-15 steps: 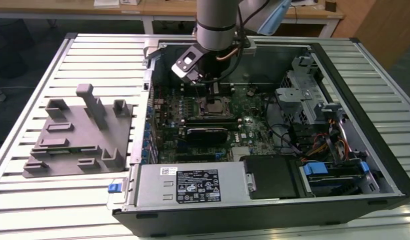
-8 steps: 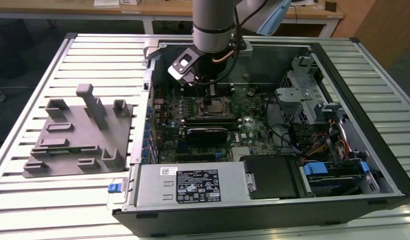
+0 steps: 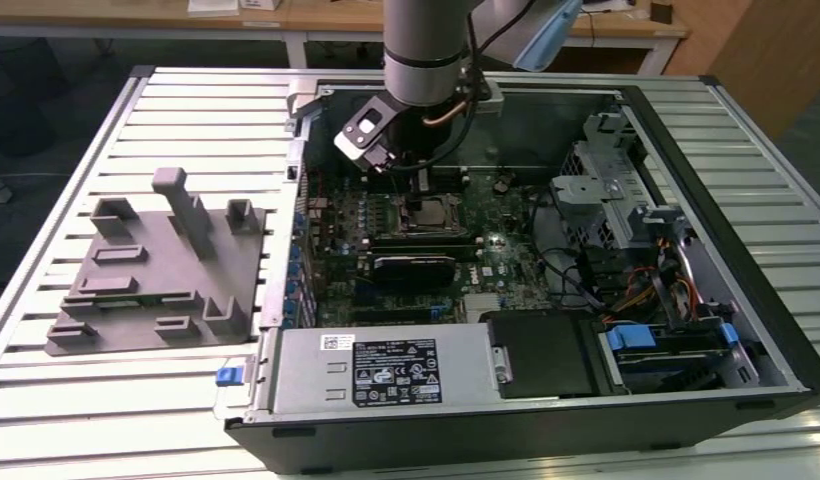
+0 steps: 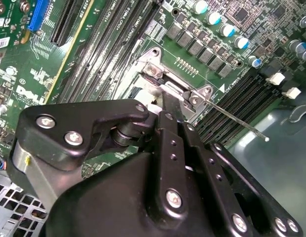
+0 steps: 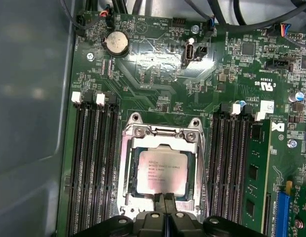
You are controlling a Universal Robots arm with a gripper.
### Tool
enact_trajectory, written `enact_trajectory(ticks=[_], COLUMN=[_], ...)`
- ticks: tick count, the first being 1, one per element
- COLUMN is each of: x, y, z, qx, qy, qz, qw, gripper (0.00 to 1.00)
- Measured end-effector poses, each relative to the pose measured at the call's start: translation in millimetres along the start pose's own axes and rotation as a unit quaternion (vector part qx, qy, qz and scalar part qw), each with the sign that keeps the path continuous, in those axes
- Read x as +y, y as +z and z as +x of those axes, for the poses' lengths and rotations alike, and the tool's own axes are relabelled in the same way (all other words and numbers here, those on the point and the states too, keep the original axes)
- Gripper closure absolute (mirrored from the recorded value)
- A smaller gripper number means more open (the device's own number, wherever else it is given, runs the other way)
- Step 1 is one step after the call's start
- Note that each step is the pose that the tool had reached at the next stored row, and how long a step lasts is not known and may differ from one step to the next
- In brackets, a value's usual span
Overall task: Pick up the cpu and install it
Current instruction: 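Close the cpu cover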
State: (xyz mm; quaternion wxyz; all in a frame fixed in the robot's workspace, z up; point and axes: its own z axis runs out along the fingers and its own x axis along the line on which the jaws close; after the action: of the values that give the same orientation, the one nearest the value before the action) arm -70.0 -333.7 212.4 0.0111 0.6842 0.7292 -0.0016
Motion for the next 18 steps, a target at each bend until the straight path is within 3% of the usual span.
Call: enact_trajectory(ticks=[8,18], x=[-1.7,4.4], y=[10.7,13.0], z=[0.1,-0.4], qx=[0.0004,0.0004], qy=[0.0,-0.002], qz=[0.0005,0.0005], qw=[1.0,1.0], gripper=[0.89,0.89])
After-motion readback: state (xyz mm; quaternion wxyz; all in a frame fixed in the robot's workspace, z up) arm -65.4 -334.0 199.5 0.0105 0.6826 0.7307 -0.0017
